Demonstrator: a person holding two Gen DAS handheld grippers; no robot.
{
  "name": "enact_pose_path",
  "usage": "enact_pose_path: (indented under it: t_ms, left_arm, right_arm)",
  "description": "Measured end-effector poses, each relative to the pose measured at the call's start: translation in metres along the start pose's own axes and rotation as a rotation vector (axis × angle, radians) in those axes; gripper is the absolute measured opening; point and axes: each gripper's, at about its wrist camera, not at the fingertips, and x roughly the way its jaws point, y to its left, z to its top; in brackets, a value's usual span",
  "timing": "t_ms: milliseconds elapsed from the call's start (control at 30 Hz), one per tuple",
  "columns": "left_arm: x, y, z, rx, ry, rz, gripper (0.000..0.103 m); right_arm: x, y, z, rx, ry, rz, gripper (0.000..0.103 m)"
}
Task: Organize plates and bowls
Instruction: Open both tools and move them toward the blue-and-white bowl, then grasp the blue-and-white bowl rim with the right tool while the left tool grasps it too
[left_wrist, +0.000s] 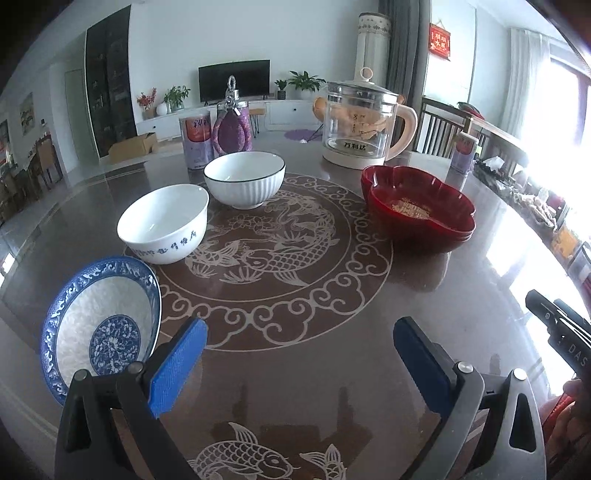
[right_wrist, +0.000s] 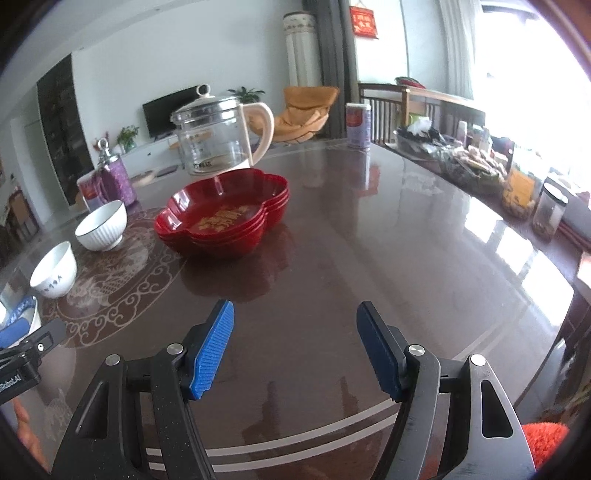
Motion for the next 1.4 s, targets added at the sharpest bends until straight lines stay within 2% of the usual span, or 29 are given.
enact_pose_path:
  t_ms: [267,467,600,700,833,900,967,1067,1167,1267,1367,1400]
  left_arm:
    - [-0.005,0.011,0.0,-0.033,0.0,-0.006,0.1]
    - [-0.038,0.035,0.018,-0.055,-0.036,-0.06,0.1]
    - [-0.078,0.094,0.036,-0.111,-0.11,-0.068,0.1]
    - [-0.095,0.156,0.036,-0.197,-0.13,-0.014,0.1]
    - [-0.081,0.218,0.018,-0.291,-0.052,0.076,0.1]
    - [-0.067,0.232,0.007,-0.305,-0.006,0.092,0.1]
    - [-0.052,0.237,-0.001,-0.305,0.045,0.108,0.1]
    - [-0.035,0.236,-0.01,-0.309,0.094,0.092,0.099]
    - [-0.023,0.231,-0.012,-0.29,0.115,0.081,0.097]
    - [-0.01,0.231,-0.01,-0.278,0.148,0.075,0.088]
    - [0.001,0.23,-0.007,-0.276,0.178,0.06,0.072]
    - [0.002,0.23,-0.007,-0.275,0.186,0.055,0.065]
  right_arm:
    - [0.007,0.003,-0.004,0.0,0.024,-0.003,0.073]
    - [0.0,0.006,-0.003,-0.013,-0.002,0.017,0.072]
    - [-0.011,0.018,-0.001,-0.046,-0.032,0.135,0.072]
    - [-0.012,0.044,-0.003,-0.086,0.013,0.24,0.072]
    - [-0.019,0.102,-0.007,-0.137,0.078,0.427,0.072]
    - [-0.018,0.137,-0.008,-0.16,0.13,0.538,0.072]
    - [-0.013,0.166,-0.009,-0.169,0.182,0.605,0.072]
    - [0.001,0.205,-0.014,-0.191,0.257,0.655,0.073]
    - [0.012,0.231,-0.019,-0.237,0.295,0.65,0.073]
    - [0.028,0.253,-0.025,-0.242,0.349,0.662,0.073]
    - [0.043,0.267,-0.028,-0.221,0.392,0.666,0.071]
    - [0.047,0.272,-0.029,-0.213,0.404,0.667,0.068]
